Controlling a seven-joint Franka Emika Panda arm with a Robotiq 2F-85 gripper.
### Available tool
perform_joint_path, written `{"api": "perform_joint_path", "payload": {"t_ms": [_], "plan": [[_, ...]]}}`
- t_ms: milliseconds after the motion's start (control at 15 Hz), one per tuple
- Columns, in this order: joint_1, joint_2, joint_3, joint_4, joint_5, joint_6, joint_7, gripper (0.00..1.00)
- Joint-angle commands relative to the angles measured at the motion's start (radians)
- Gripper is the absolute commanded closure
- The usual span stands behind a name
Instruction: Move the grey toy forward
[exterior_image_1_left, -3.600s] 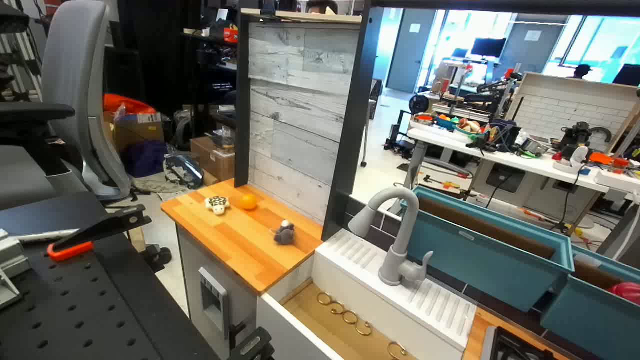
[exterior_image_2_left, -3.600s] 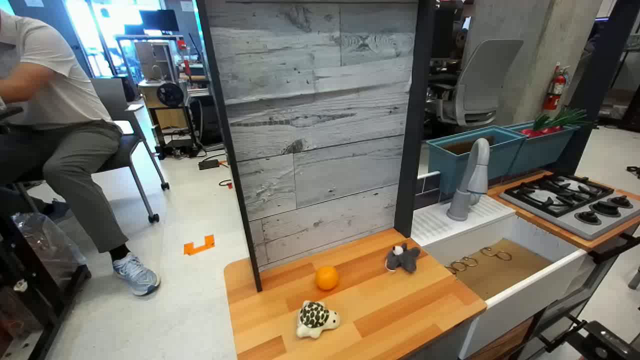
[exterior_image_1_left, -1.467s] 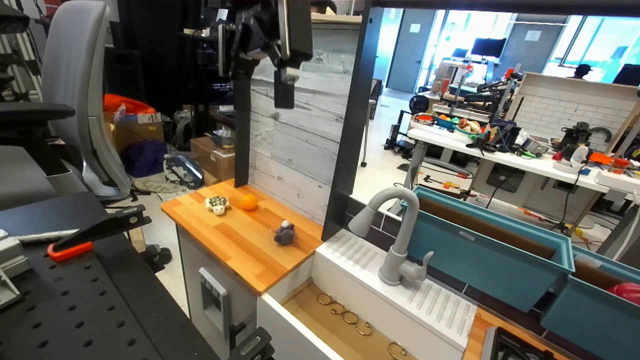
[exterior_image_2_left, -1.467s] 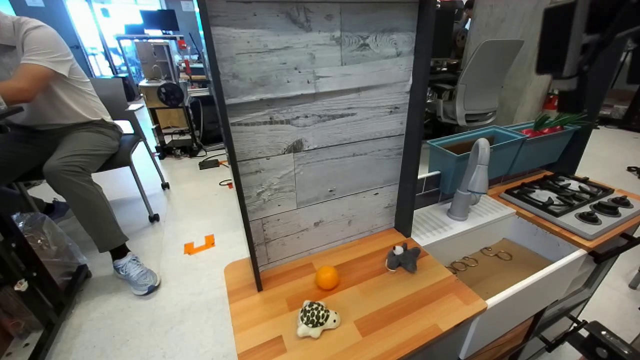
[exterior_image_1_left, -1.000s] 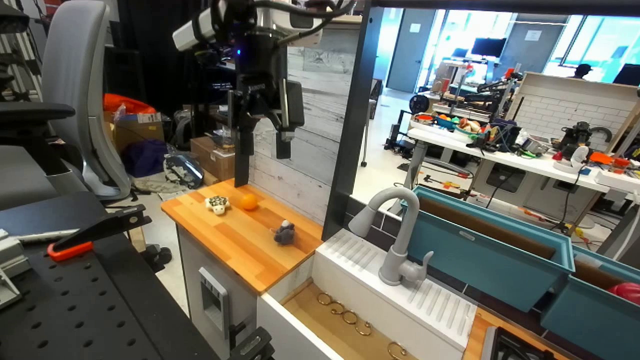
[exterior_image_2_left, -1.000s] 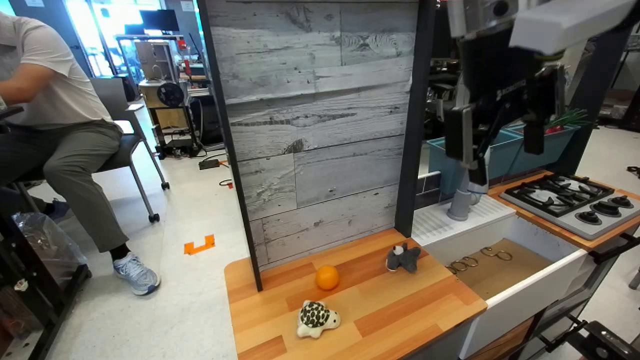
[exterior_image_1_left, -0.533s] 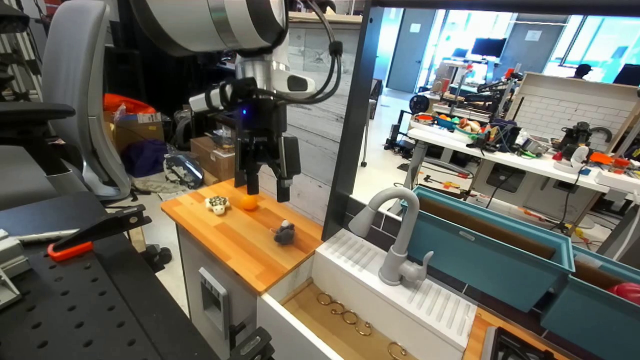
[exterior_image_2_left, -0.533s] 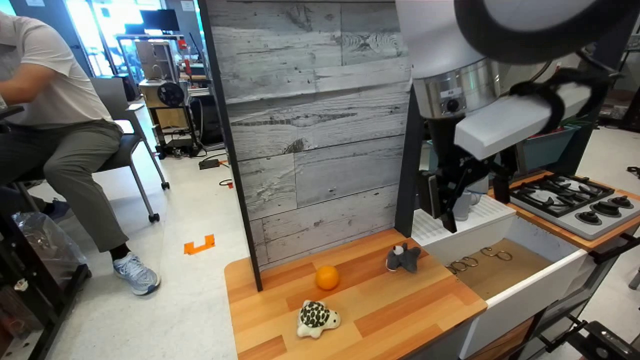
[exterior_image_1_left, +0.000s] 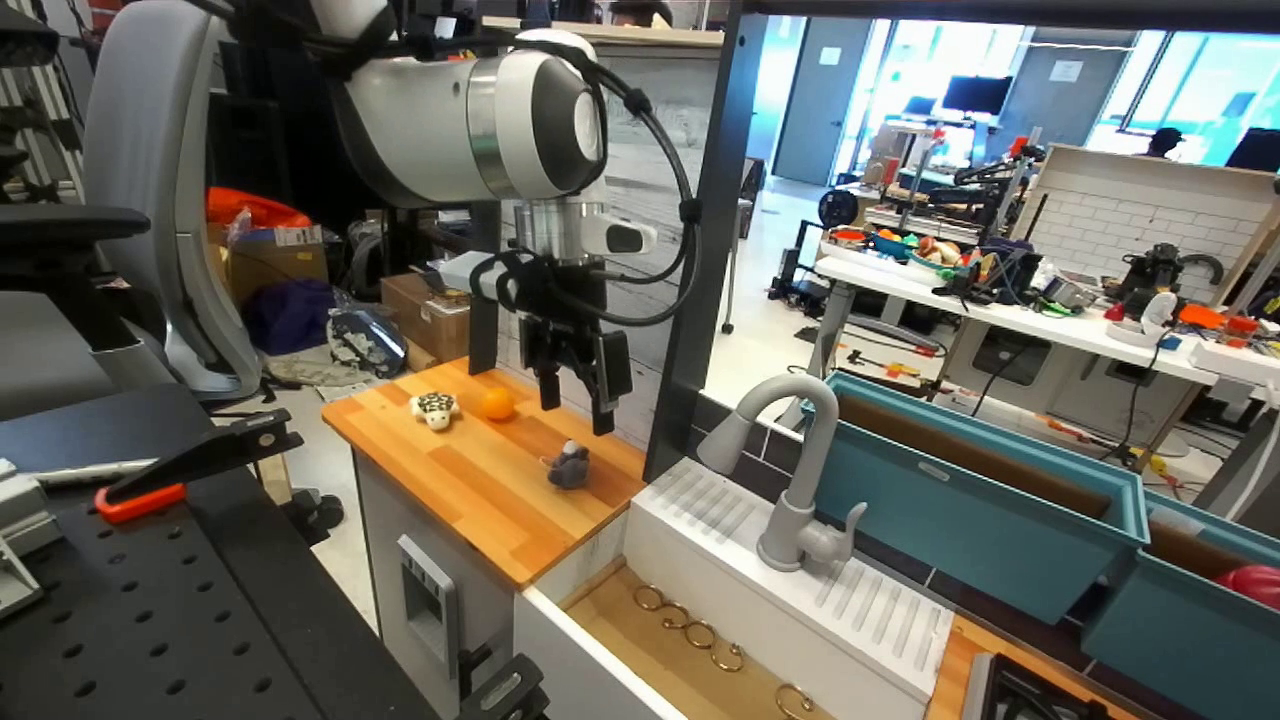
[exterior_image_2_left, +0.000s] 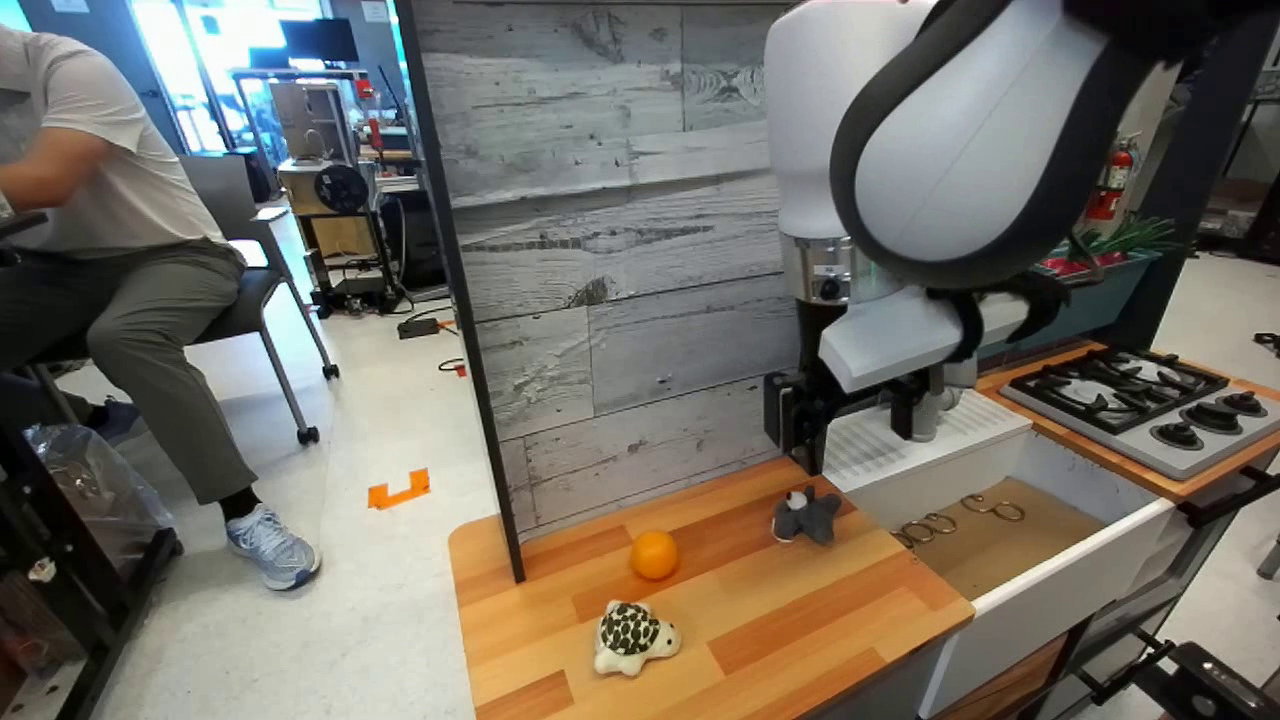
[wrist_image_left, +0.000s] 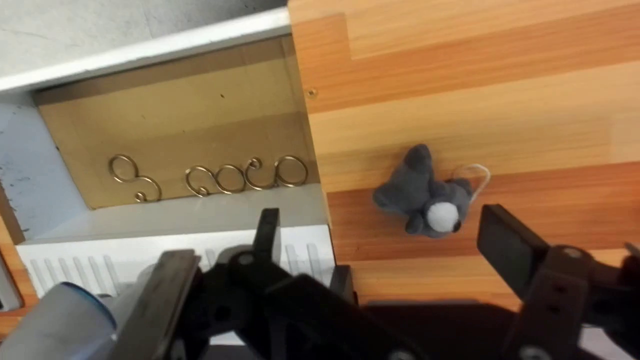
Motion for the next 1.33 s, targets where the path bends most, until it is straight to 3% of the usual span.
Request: {"api": "perform_joint_path", "payload": {"t_ms": [0,333,1000,1067,1133,1267], "plan": [[0.065,0.079,-0.051,0.058,0.023,0.127,-0.025,0.0],[0.114,0.149,-0.076,0.092,0.051,0.209,-0.082,0.0],[0.141,0.248,-0.126,0.188,0.12,0.172,-0.162,0.0],[0.144,0.256,-0.13,0.197,0.122,0.162,-0.162,0.07],[0.141,0.264,-0.127,0.203,0.124,0.153,-0.165,0.26],[0.142,0.274,-0.126,0.208,0.127,0.141,-0.166,0.42]]}}
